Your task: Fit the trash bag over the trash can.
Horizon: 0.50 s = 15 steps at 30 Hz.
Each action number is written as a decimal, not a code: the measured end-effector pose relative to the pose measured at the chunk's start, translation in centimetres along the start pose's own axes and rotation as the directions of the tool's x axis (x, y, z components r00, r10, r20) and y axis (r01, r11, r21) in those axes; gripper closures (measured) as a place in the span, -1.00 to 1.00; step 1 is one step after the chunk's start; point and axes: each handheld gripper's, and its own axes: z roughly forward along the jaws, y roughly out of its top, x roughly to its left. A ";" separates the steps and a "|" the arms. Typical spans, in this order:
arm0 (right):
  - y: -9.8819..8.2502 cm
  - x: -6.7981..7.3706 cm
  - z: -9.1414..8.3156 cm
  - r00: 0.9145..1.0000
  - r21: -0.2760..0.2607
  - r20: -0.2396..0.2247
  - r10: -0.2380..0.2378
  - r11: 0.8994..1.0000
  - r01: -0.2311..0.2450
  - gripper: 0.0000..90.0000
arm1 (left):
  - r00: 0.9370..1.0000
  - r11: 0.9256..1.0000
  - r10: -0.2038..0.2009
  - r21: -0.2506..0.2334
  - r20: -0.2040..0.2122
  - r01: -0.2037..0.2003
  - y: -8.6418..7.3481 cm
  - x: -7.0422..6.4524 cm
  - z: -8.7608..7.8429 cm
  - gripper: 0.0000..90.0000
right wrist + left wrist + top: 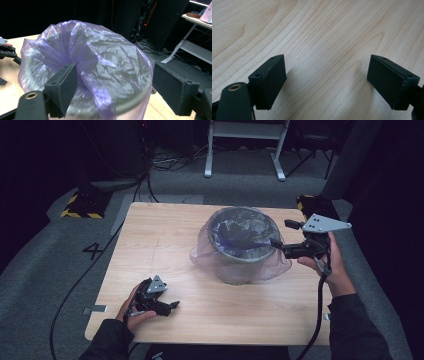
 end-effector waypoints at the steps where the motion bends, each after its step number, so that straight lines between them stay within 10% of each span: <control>1: 0.2 0.0 0.2 1.000 0.000 -0.001 -0.001 1.000 0.001 -0.53 | 1.000 1.000 -0.005 -0.001 0.005 0.005 0.0 0.0 0.0 -0.67; 15: 1.6 -0.4 2.9 1.000 0.013 0.011 0.017 1.000 -0.017 -0.49 | 1.000 1.000 -0.006 0.001 0.004 0.006 0.0 0.0 0.1 -0.69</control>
